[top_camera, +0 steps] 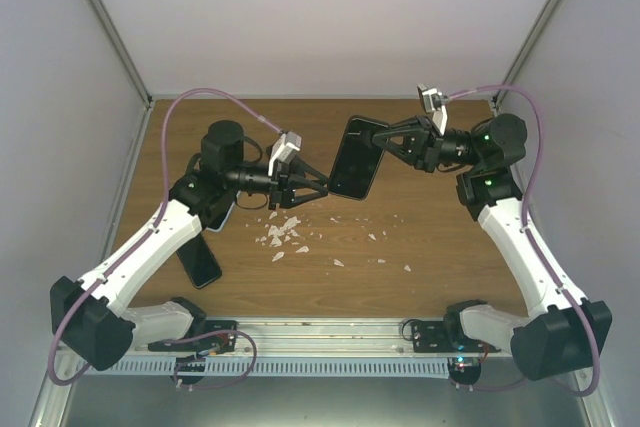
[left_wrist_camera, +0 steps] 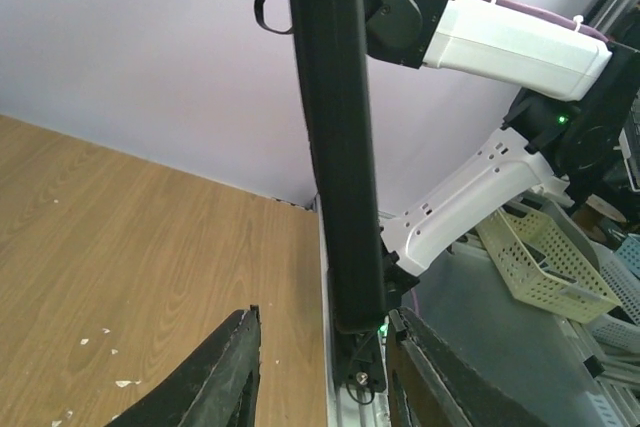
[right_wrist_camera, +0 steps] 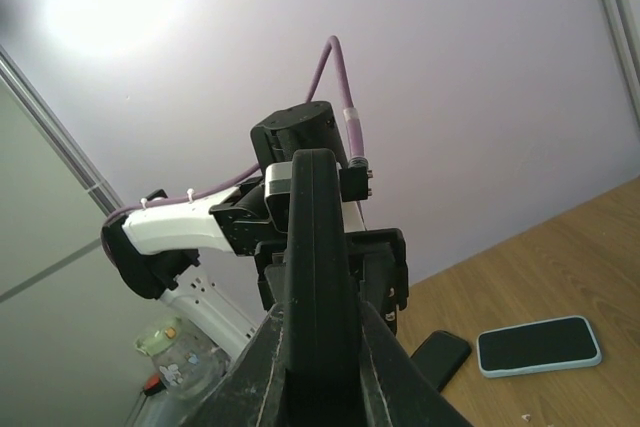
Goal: Take the phone out of the phone case
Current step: Remove the phone case from the phone.
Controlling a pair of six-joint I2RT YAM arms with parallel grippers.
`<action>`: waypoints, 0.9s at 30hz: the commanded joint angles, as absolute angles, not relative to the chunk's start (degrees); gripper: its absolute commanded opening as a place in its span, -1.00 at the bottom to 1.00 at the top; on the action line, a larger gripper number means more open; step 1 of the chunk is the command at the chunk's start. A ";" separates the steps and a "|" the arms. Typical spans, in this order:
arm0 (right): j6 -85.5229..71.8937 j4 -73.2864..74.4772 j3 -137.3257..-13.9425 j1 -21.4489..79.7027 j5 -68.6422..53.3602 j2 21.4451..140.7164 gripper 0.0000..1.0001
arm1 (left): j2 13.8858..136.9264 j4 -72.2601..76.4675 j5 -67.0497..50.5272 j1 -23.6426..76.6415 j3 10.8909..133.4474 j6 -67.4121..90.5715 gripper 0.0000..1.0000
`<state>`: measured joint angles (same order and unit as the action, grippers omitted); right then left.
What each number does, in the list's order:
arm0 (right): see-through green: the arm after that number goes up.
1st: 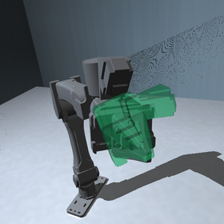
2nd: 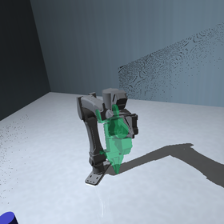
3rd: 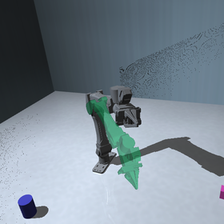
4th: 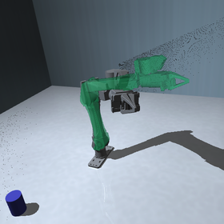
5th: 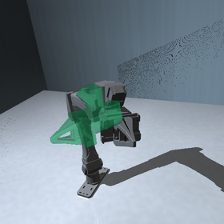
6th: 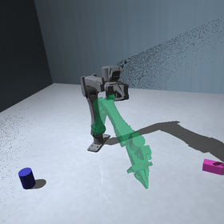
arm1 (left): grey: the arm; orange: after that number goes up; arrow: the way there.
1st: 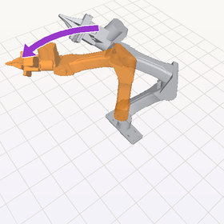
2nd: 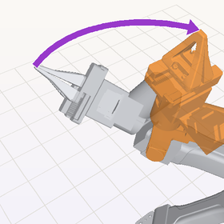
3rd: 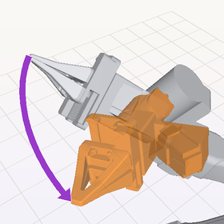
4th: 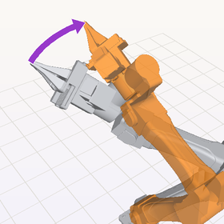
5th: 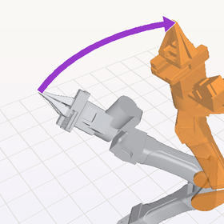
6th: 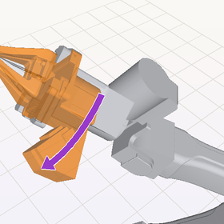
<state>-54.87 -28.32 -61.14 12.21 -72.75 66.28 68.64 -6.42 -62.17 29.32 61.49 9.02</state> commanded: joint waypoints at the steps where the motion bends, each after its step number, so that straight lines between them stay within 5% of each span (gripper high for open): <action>1: -54.25 -29.83 -60.85 12.40 -71.94 64.89 -0.99 | 69.08 -2.58 -63.31 30.06 62.92 9.78 -0.29; 27: -68.98 -42.38 -59.74 12.78 -75.08 64.45 -0.99 | 72.75 -5.25 -53.48 29.53 64.59 1.71 -0.81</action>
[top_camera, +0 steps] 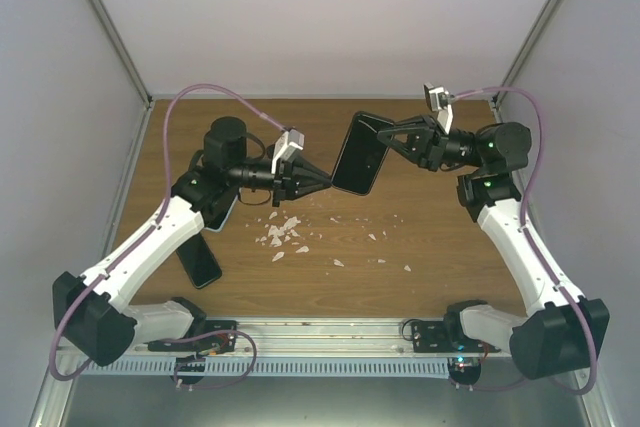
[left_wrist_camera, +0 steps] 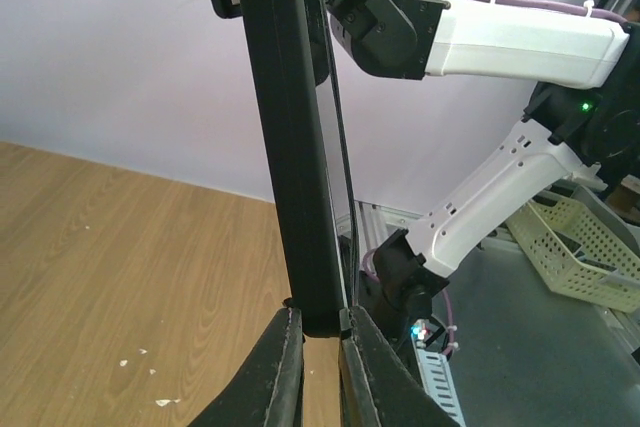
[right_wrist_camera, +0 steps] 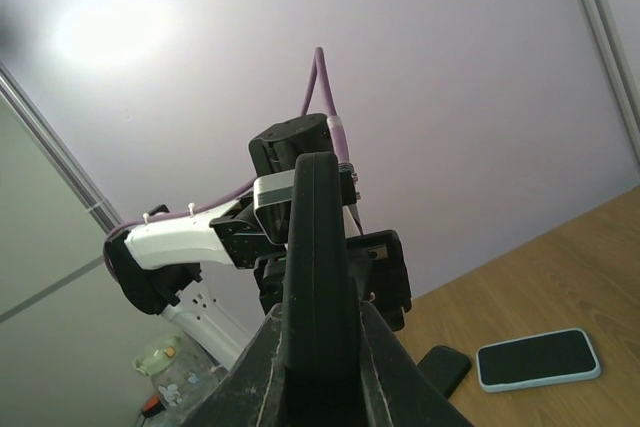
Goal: Take the phone out of the phone case
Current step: Remove the phone case from the phone.
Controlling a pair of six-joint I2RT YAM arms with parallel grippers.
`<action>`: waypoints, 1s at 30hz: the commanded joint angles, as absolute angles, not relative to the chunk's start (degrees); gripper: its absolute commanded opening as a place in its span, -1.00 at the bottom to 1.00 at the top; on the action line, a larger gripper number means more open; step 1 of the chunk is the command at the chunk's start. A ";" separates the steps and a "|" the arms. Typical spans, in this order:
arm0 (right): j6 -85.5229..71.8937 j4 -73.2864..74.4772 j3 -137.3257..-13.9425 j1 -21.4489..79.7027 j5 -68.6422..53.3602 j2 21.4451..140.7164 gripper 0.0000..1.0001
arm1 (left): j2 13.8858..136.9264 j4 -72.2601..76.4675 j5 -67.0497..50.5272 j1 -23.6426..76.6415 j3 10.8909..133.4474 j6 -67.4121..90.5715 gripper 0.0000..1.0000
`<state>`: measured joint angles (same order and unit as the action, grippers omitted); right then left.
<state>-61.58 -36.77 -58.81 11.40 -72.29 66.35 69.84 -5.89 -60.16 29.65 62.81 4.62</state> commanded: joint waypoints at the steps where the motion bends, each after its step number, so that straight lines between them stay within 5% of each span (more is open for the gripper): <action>1: -69.29 -42.51 -59.83 12.83 -75.33 64.37 -0.99 | 73.15 -5.17 -53.01 29.53 64.80 1.67 -0.81; 21: -71.19 -44.06 -58.88 15.05 -75.70 63.81 -0.99 | 75.39 -3.96 -47.10 29.53 65.91 3.62 -0.81; 30: -69.67 -43.26 -56.14 16.33 -75.50 63.29 -0.99 | 77.35 -0.24 -50.76 29.56 68.01 8.61 -0.63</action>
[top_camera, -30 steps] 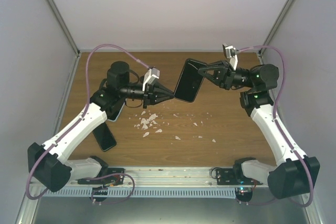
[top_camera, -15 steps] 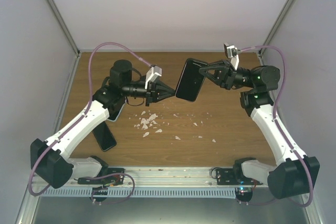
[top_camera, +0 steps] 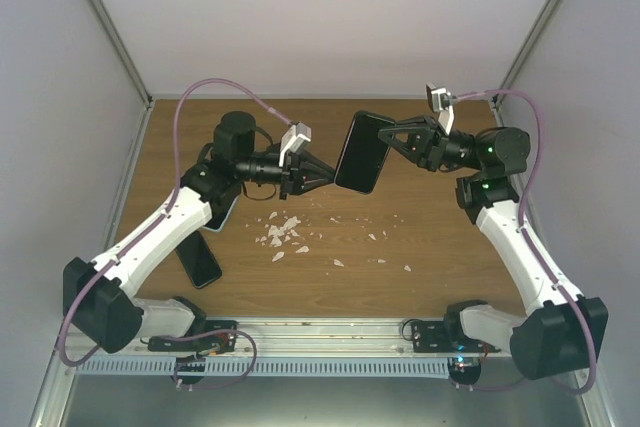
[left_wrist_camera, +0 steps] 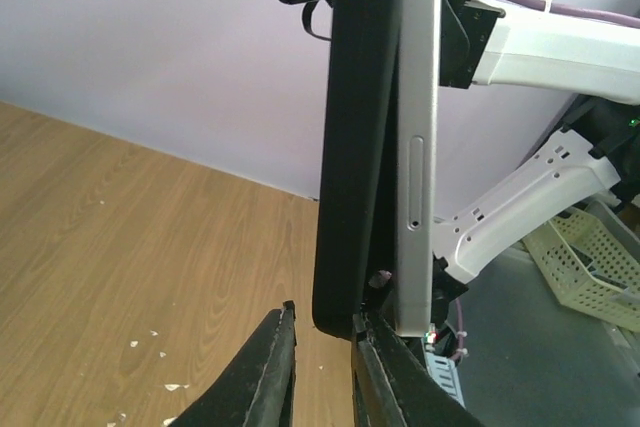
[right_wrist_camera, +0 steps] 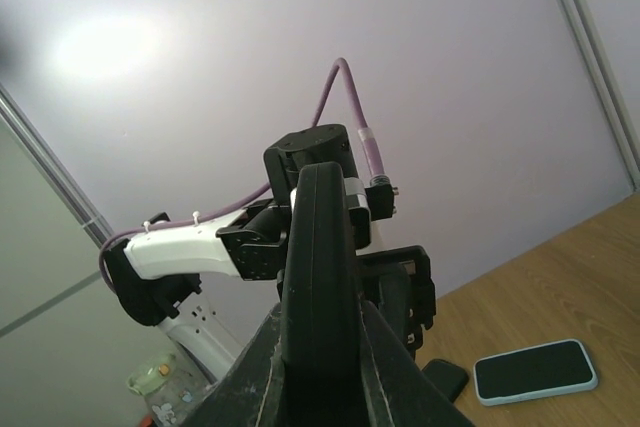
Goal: Take the phone out of the phone case
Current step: Remove the phone case from the phone.
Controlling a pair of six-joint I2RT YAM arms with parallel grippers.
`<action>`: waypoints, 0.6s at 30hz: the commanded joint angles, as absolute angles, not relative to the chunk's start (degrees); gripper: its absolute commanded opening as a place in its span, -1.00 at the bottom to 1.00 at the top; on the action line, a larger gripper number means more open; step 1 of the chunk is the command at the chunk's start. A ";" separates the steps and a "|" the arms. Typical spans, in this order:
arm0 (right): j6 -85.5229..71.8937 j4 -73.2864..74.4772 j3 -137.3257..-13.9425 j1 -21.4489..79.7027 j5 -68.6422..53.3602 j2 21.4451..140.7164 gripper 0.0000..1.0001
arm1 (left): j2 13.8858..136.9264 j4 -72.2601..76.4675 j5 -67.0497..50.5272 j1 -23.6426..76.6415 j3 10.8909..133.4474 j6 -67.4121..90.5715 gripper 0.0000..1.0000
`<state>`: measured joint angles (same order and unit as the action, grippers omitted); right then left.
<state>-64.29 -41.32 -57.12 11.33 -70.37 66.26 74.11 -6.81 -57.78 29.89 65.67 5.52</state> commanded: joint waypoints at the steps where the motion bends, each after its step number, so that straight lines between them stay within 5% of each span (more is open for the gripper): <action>1: -69.57 -43.24 -56.04 16.43 -75.53 63.30 -0.99 | 77.59 -0.16 -51.27 29.58 68.29 9.36 -0.61; 18: -69.12 -42.89 -51.23 18.36 -74.97 63.06 -0.99 | 81.09 9.93 -58.29 30.04 73.26 18.49 -0.27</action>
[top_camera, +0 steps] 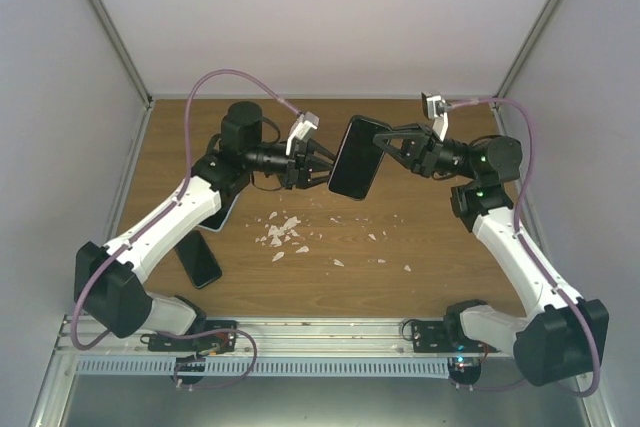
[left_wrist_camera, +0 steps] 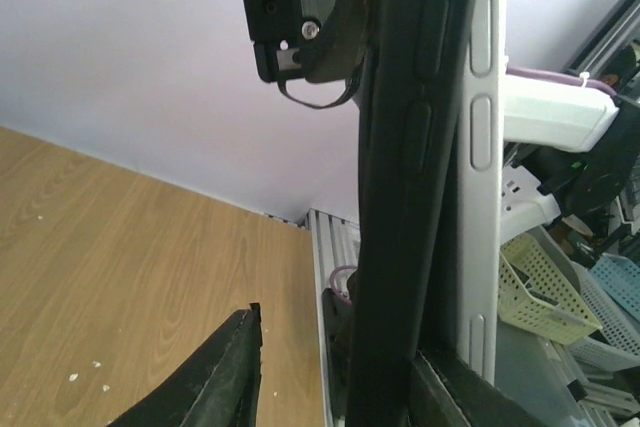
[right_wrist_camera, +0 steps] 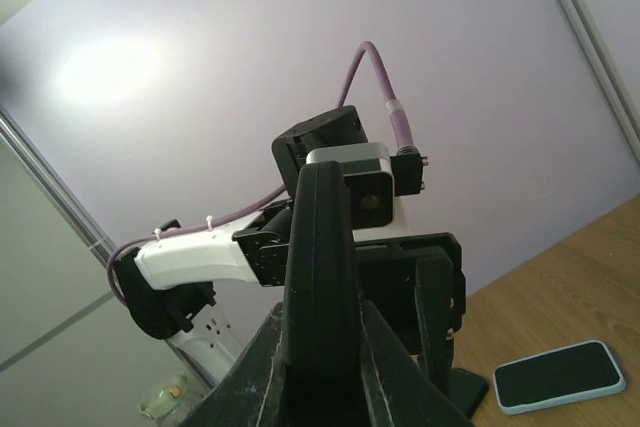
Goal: Take the phone out of the phone case
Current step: Remove the phone case from the phone.
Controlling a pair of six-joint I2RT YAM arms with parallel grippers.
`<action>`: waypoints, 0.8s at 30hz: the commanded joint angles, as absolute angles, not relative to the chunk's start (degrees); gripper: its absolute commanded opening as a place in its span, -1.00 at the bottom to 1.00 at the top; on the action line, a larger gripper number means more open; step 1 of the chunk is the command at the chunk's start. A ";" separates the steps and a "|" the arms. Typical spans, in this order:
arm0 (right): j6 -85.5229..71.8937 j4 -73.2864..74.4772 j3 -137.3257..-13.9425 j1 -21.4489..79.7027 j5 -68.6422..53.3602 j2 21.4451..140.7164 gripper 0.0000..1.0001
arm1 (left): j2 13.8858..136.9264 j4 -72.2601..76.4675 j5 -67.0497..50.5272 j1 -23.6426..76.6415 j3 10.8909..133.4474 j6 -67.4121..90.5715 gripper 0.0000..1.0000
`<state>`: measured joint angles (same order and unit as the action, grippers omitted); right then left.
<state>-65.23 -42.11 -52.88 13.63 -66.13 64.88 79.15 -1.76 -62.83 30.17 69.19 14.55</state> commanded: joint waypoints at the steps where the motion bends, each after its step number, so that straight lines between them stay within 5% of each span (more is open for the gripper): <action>1: -69.16 -42.89 -50.92 18.45 -75.01 63.14 -0.99 | 81.32 11.01 -59.13 30.12 73.42 19.39 -0.24; 17: -68.55 -42.15 -48.93 20.57 -73.92 65.24 -0.99 | 83.44 18.43 -62.12 32.43 72.42 30.25 -0.23; 24: -66.44 -40.38 -48.92 20.30 -73.60 66.05 -0.99 | 83.04 19.54 -62.56 31.80 69.43 32.40 -0.61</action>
